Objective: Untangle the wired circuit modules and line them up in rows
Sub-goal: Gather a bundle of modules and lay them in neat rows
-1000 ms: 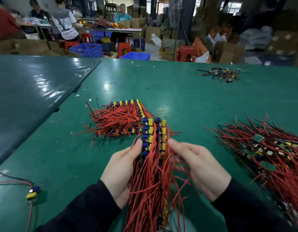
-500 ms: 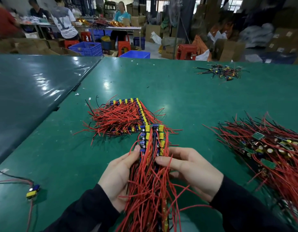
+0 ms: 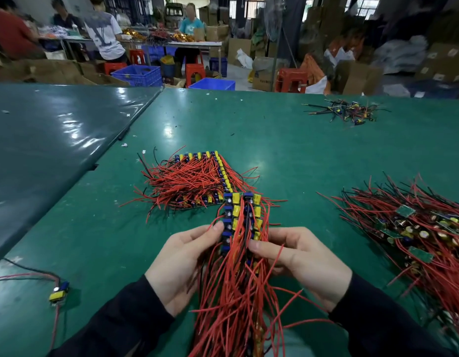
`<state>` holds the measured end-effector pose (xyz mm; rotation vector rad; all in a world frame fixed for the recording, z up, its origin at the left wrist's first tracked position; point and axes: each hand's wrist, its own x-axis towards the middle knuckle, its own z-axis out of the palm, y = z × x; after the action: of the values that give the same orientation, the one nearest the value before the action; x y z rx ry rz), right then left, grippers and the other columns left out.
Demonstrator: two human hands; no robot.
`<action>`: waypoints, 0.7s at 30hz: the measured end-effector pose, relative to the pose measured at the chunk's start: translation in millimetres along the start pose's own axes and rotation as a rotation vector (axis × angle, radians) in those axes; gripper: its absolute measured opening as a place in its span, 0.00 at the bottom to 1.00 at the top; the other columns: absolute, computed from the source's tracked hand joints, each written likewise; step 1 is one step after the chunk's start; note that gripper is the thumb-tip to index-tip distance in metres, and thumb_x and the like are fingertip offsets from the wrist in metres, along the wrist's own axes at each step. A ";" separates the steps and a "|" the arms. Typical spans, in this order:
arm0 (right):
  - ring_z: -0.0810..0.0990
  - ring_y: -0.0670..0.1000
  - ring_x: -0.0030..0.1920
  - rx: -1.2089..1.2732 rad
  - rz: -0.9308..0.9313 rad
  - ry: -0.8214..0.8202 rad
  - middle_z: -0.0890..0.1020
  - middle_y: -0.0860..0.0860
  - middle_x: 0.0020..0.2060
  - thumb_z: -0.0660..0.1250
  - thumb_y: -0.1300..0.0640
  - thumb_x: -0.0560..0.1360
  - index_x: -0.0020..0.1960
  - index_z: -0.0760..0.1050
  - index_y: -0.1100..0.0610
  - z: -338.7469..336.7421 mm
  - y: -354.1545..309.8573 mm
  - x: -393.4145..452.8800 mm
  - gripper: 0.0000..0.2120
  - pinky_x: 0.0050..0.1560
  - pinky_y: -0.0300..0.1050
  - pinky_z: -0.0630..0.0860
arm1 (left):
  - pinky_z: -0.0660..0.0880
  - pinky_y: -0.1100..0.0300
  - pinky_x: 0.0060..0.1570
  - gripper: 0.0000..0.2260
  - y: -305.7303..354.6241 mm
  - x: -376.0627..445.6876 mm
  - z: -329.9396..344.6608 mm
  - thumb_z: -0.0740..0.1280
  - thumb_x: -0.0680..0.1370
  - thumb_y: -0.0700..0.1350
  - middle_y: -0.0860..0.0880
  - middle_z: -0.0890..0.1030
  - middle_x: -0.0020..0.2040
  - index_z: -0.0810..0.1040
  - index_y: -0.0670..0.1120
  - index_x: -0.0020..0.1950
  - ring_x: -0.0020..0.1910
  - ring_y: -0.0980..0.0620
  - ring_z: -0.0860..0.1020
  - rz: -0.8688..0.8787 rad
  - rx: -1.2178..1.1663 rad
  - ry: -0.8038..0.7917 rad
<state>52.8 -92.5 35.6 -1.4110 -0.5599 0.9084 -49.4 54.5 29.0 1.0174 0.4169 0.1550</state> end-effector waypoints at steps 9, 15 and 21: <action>0.69 0.55 0.41 -0.211 0.022 -0.059 0.79 0.58 0.41 0.71 0.50 0.63 0.47 0.82 0.61 -6.7 -1.9 8.5 0.17 0.35 0.44 0.64 | 0.78 0.59 0.26 0.11 -16.3 15.0 -2.8 0.65 0.70 0.42 0.38 0.82 0.35 0.83 0.36 0.42 0.25 0.47 0.80 0.003 -0.070 0.034; 0.77 0.57 0.44 -0.048 -0.009 -0.047 0.82 0.61 0.44 0.72 0.54 0.63 0.49 0.81 0.66 -4.9 13.1 19.5 0.19 0.48 0.51 0.69 | 0.75 0.53 0.48 0.17 -22.7 35.3 -20.2 0.62 0.78 0.44 0.38 0.79 0.47 0.74 0.33 0.61 0.35 0.51 0.80 -0.037 0.080 0.128; 0.81 0.47 0.31 0.147 0.012 -0.078 0.84 0.54 0.35 0.71 0.58 0.63 0.42 0.82 0.62 -1.9 28.6 26.9 0.10 0.34 0.37 0.77 | 0.70 0.42 0.61 0.17 -32.2 46.2 -33.2 0.61 0.80 0.43 0.32 0.75 0.58 0.72 0.33 0.64 0.43 0.44 0.77 -0.095 0.087 0.157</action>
<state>63.7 -74.2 2.6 -1.2524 -0.5319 0.9975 -23.0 78.5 -25.8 1.0720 0.6181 0.1333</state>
